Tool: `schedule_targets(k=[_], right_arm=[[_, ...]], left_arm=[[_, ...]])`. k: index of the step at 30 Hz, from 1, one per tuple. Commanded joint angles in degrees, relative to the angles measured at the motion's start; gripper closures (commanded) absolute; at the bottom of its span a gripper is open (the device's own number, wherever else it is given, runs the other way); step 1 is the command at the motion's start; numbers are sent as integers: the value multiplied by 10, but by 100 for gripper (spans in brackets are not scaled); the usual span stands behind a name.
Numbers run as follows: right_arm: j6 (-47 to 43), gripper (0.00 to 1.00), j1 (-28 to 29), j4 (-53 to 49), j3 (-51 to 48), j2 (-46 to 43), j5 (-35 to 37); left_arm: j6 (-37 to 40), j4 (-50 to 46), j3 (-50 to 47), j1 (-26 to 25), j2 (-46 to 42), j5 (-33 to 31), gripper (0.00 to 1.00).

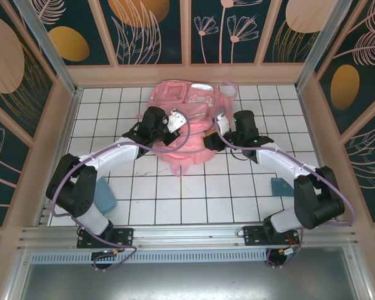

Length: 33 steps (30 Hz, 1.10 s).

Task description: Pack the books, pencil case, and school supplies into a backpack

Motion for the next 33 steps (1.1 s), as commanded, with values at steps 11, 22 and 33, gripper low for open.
schedule_targets(k=[11,22,33], right_arm=[[517,35,-68,59,-51,-89,55],[625,49,-67,156,0,27,9],[670,58,-53,217,22,98,-19]], left_arm=[[-22,102,-31,-5,-52,8,100],[-30,105,-66,-6,-74,17,100],[-32,107,-72,-6,-81,24,100]])
